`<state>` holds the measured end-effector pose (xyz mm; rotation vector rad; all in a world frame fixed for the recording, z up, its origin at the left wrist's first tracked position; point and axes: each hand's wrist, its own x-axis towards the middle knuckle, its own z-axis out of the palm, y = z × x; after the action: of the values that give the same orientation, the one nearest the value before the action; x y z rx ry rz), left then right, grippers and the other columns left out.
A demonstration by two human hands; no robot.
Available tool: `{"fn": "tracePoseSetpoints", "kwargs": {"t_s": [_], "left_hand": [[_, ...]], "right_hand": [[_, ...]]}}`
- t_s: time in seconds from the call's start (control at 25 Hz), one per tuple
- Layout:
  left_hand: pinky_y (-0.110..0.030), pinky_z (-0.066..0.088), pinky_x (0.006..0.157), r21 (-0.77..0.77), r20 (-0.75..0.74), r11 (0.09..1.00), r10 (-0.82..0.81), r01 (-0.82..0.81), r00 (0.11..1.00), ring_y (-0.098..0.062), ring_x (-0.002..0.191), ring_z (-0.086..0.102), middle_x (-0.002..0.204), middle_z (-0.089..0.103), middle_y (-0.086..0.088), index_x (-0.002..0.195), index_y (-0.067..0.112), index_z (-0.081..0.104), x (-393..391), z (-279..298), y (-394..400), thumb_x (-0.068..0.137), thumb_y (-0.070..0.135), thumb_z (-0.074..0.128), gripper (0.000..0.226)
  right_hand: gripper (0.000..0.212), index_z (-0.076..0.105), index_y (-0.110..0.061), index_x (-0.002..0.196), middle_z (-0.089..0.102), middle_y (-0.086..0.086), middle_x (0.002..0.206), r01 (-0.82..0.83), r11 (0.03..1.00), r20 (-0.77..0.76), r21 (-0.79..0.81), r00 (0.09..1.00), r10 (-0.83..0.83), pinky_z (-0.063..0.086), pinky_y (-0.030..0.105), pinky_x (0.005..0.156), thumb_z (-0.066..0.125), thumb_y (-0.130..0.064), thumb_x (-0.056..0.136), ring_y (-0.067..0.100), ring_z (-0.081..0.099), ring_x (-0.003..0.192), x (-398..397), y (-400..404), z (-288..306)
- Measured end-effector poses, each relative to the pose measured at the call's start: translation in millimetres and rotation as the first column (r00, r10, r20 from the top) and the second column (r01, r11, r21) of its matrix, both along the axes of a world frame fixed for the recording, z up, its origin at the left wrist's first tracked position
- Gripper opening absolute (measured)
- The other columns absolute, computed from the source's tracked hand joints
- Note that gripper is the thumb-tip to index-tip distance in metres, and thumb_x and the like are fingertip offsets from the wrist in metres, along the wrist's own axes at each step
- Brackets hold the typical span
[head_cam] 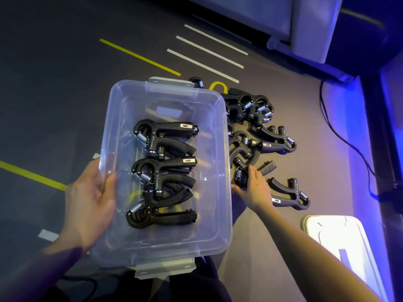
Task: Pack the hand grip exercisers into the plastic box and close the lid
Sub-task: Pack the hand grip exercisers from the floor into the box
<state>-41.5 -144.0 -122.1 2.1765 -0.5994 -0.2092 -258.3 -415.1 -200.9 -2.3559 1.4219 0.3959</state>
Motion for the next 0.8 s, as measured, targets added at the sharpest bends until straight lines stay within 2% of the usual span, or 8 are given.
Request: {"fn": "tracePoseSetpoints", "kwargs": {"t_s": [0.08, 0.16, 0.36, 0.56, 0.72, 0.8], "left_hand": [[-0.047, 0.049, 0.057, 0.0, -0.007, 1.0, 0.018, -0.018, 1.0, -0.038, 0.055, 0.057, 0.064, 0.058, -0.025, 0.1, 0.022, 0.053, -0.7, 0.8, -1.0, 0.081, 0.033, 0.043, 0.024], [-0.046, 0.047, 0.057, 0.011, -0.005, 0.999, 0.033, -0.033, 0.999, -0.037, 0.053, 0.053, 0.064, 0.058, -0.025, 0.102, 0.016, 0.055, -0.4, 0.9, -2.2, 0.08, 0.032, 0.044, 0.03], [-0.045, 0.046, 0.057, 0.038, 0.004, 0.999, 0.028, -0.028, 1.0, -0.036, 0.051, 0.05, 0.062, 0.057, -0.024, 0.101, 0.011, 0.056, 1.9, 2.2, -4.4, 0.081, 0.031, 0.045, 0.031], [-0.039, 0.039, 0.053, 0.054, 0.012, 0.998, 0.013, -0.014, 1.0, -0.028, 0.048, 0.042, 0.055, 0.05, -0.022, 0.098, 0.004, 0.056, 3.1, -1.5, -3.8, 0.088, 0.015, 0.056, 0.015], [-0.045, 0.045, 0.057, 0.035, -0.009, 0.999, 0.016, -0.015, 1.0, -0.039, 0.054, 0.049, 0.065, 0.056, -0.027, 0.097, 0.007, 0.055, 3.1, -2.7, -3.2, 0.089, 0.01, 0.053, 0.009], [-0.045, 0.044, 0.055, 0.028, -0.012, 1.0, 0.01, -0.009, 1.0, -0.039, 0.052, 0.049, 0.061, 0.053, -0.025, 0.096, 0.007, 0.054, 2.3, -2.6, -3.7, 0.09, 0.01, 0.052, 0.008]], "right_hand": [[0.086, 0.022, -0.01, 0.146, 0.037, 0.012, 0.147, -0.021, 0.997, -0.02, -0.078, 1.0, 0.019, 0.025, 0.042, 0.113, 0.061, -0.054, 0.083, 0.028, 0.03, 0.137, 3.8, -3.9, -1.9], [0.075, 0.03, -0.011, 0.141, 0.05, 0.01, 0.136, -0.031, 0.99, -0.015, -0.138, 0.999, 0.029, 0.03, 0.041, 0.11, 0.064, -0.045, 0.084, 0.029, 0.041, 0.128, 7.5, -7.9, 1.3], [0.073, 0.03, -0.011, 0.142, 0.055, 0.008, 0.131, -0.116, 0.972, -0.061, -0.203, 0.992, 0.106, 0.028, 0.038, 0.109, 0.064, -0.04, 0.085, 0.028, 0.047, 0.12, 6.5, -11.3, 2.2], [0.074, 0.033, -0.01, 0.143, 0.057, 0.012, 0.125, -0.035, 0.969, 0.112, -0.246, 0.992, 0.064, 0.035, 0.038, 0.101, 0.067, -0.038, 0.083, 0.029, 0.047, 0.115, 0.5, -2.1, 2.0], [0.071, 0.04, -0.016, 0.139, 0.061, 0.01, 0.115, 0.028, 0.966, 0.295, -0.256, 0.954, 0.051, 0.04, 0.037, 0.093, 0.072, -0.034, 0.078, 0.027, 0.049, 0.109, -8.7, 7.9, 12.9], [0.071, 0.043, -0.018, 0.137, 0.061, 0.007, 0.11, 0.077, 0.958, 0.422, -0.275, 0.905, 0.048, 0.042, 0.038, 0.09, 0.075, -0.032, 0.076, 0.025, 0.049, 0.106, -9.0, 11.4, 31.4]]}}
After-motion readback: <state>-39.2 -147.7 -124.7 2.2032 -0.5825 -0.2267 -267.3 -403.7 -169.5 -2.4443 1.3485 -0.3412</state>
